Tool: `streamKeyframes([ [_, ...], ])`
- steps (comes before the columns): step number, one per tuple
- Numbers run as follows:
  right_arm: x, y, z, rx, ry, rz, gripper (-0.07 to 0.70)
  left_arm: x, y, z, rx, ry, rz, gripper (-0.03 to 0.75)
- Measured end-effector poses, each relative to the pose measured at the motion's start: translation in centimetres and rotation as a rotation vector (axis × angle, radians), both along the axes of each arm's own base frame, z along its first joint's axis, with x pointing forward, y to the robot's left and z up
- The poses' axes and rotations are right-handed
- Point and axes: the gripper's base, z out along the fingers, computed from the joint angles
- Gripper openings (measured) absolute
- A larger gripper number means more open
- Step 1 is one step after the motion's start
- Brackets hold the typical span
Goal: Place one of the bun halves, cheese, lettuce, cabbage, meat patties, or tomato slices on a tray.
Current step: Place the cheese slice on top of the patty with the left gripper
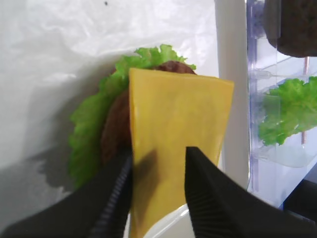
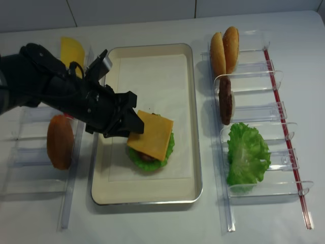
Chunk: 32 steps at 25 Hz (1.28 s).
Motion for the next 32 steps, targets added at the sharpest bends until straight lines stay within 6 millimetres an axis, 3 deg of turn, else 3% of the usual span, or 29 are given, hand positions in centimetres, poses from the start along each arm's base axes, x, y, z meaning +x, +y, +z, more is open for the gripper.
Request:
streamKeyframes([
  [12,0.0,0.0,0.0,0.0,0.0,0.0,0.245,0.4,-0.1,1.3,0.006,0.033,-0.023,0.262],
  [21,0.0,0.0,0.0,0.002,0.0,-0.001,0.245,1.1,0.8,2.5,0.163,0.05,-0.042,0.262],
  [32,0.0,0.0,0.0,0.002,0.0,-0.001,0.245,3.5,2.4,7.8,0.401,-0.056,-0.039,0.262],
])
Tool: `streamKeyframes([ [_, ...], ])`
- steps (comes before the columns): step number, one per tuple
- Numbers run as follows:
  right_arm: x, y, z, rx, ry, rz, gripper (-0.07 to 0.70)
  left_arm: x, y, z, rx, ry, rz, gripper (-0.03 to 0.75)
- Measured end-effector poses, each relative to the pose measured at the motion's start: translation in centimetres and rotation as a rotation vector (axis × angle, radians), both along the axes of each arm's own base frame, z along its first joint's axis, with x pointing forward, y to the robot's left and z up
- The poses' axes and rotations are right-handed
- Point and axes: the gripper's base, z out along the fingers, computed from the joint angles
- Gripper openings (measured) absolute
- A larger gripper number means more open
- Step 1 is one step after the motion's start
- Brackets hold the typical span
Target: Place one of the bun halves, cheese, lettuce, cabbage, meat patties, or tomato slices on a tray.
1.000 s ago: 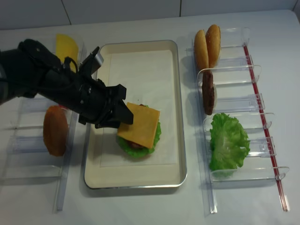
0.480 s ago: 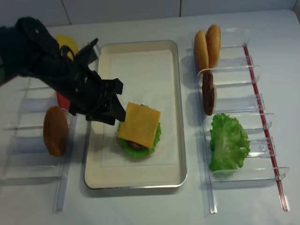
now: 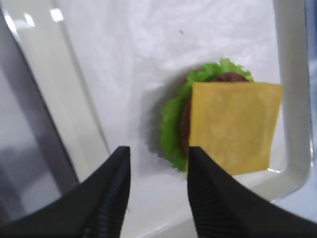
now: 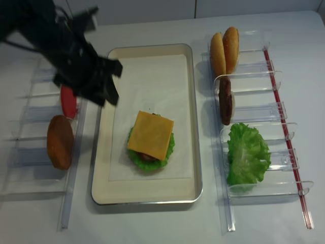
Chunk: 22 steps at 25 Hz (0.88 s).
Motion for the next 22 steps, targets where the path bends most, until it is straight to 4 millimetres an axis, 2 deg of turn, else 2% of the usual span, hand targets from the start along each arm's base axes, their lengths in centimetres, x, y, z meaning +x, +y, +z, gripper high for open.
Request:
streamKeyframes([
  [4,0.0,0.0,0.0,0.0,0.0,0.0,0.245,0.7,1.5,1.6,0.163,-0.083,0.048,0.262],
  [7,0.0,0.0,0.0,0.0,0.0,0.0,0.245,0.2,2.9,2.6,0.292,-0.13,0.086,0.262],
  [10,0.0,0.0,0.0,0.0,0.0,0.0,0.245,-1.0,3.7,3.6,0.344,-0.161,0.105,0.262],
  [14,0.0,0.0,0.0,0.0,0.0,0.0,0.245,-3.8,4.3,4.7,0.343,-0.191,0.128,0.262],
  [22,0.0,0.0,0.0,0.0,0.0,0.0,0.245,-12.1,6.0,4.8,0.327,-0.224,0.164,0.262],
])
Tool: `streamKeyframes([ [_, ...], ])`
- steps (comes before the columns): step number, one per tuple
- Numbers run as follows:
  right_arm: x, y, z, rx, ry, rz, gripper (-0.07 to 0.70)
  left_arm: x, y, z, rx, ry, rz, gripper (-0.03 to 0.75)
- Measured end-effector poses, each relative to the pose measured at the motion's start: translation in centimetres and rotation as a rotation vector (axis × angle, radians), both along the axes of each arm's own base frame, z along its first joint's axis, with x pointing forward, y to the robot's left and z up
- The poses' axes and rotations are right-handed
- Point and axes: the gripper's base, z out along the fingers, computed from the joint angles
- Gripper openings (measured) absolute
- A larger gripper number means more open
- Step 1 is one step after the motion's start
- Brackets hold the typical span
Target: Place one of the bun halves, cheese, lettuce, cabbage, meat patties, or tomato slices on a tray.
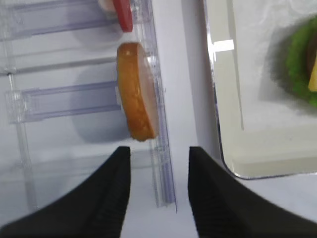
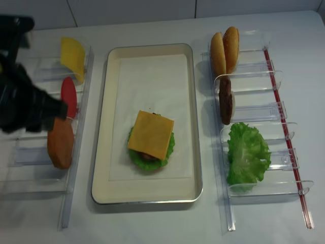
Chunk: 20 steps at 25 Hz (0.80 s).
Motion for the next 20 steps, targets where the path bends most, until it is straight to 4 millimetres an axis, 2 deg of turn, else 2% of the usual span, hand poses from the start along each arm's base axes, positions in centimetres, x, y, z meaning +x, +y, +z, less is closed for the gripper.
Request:
streamKeyframes([
  [12,0.0,0.0,0.0,0.0,0.0,0.0,0.245,-12.0,2.3,-0.3,-0.063,-0.251,0.005,0.262],
  [15,0.0,0.0,0.0,0.0,0.0,0.0,0.245,-14.3,2.5,-0.9,-0.095,-0.312,0.002,0.262],
  [20,0.0,0.0,0.0,0.0,0.0,0.0,0.245,-17.0,2.7,-2.5,-0.146,-0.376,-0.008,0.262],
])
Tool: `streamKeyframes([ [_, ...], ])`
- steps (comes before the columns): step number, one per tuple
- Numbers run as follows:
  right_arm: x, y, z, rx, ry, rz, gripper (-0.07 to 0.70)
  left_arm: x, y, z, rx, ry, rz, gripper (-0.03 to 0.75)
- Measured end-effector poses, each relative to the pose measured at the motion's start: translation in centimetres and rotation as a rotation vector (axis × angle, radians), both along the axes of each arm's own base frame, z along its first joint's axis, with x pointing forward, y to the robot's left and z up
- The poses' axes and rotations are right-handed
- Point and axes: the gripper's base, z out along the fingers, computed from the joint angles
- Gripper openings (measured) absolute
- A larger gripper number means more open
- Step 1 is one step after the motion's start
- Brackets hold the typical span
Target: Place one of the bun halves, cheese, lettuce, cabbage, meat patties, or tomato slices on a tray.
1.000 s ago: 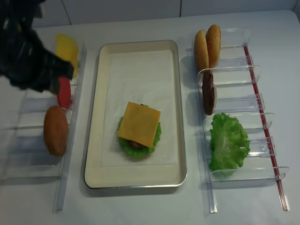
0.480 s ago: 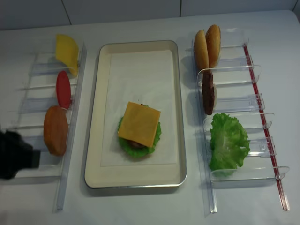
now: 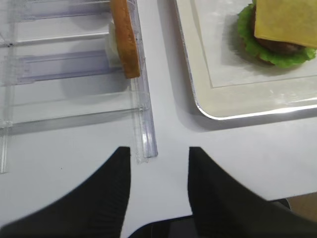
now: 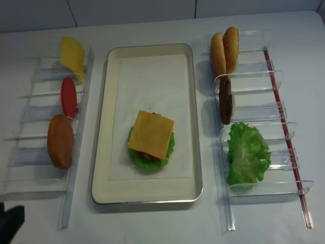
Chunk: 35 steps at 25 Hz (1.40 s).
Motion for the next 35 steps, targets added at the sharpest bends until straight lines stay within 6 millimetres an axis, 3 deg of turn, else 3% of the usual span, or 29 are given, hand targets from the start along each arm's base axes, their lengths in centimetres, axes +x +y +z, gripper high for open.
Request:
streamKeyframes([
  [7,0.0,0.0,0.0,0.0,0.0,0.0,0.245,-1.6,0.0,-3.5,-0.029,-0.012,-0.028,0.262],
  [12,0.0,0.0,0.0,0.0,0.0,0.0,0.245,-1.8,-0.2,-3.4,-0.02,-0.131,-0.096,0.262],
  [18,0.0,0.0,0.0,0.0,0.0,0.0,0.245,-2.2,-0.4,-3.8,-0.015,-0.153,-0.136,0.256],
  [24,0.0,0.0,0.0,-0.001,0.0,0.001,0.245,-3.8,-0.1,-3.9,-0.025,-0.262,-0.139,0.232],
  [35,0.0,0.0,0.0,-0.001,0.0,0.001,0.245,-3.9,0.0,-4.0,-0.028,-0.268,-0.13,0.226],
])
